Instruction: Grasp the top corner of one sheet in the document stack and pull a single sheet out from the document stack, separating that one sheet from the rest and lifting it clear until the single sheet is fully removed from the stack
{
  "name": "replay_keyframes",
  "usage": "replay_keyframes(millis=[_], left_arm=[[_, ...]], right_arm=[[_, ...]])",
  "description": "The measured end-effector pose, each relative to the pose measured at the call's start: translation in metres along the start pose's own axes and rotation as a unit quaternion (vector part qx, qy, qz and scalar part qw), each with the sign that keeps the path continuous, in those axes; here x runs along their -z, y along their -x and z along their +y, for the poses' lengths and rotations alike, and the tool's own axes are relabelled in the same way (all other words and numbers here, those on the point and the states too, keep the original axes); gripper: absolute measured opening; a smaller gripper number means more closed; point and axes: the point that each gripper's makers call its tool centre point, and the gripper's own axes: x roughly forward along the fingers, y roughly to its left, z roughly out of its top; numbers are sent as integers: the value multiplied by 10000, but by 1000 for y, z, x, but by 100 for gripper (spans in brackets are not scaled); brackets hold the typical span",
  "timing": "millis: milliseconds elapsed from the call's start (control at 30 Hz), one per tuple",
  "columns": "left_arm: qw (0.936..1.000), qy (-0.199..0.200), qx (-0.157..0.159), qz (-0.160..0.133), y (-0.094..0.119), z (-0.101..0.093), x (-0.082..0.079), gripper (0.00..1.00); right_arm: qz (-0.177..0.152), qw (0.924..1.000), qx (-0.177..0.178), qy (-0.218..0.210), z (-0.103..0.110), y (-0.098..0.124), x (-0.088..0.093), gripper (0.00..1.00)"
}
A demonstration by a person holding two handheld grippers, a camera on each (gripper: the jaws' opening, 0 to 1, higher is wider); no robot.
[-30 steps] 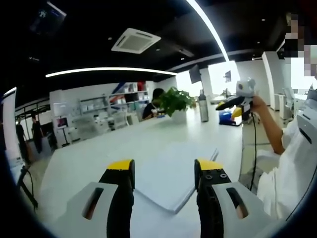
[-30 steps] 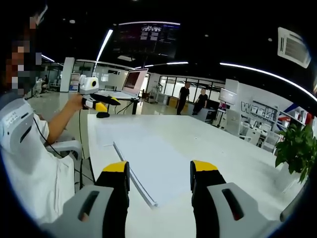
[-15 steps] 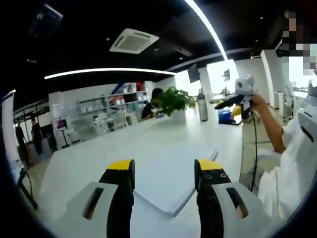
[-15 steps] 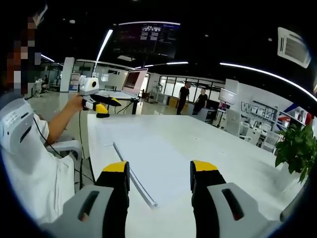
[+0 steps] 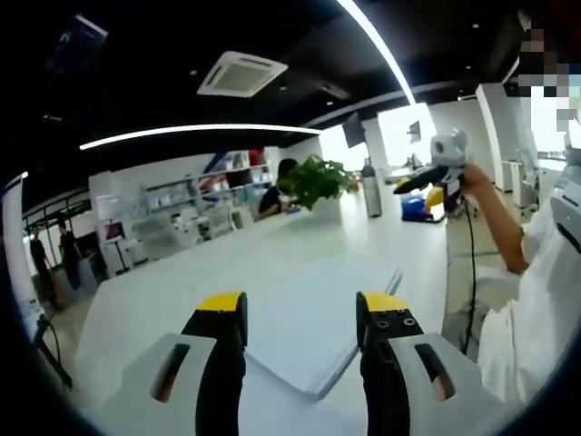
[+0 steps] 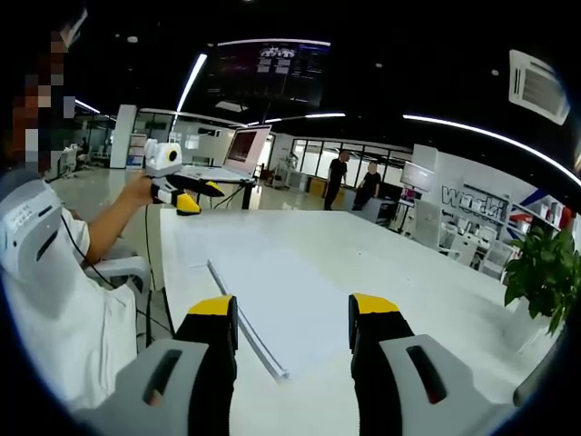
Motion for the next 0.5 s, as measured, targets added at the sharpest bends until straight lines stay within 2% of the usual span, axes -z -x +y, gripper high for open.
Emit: replay_keyframes(millis=[500], left_arm=[[9996,-208,30,185,-13,-6,5,49]], right_arm=[[40,10000,-1,9,1,-2,2,48]])
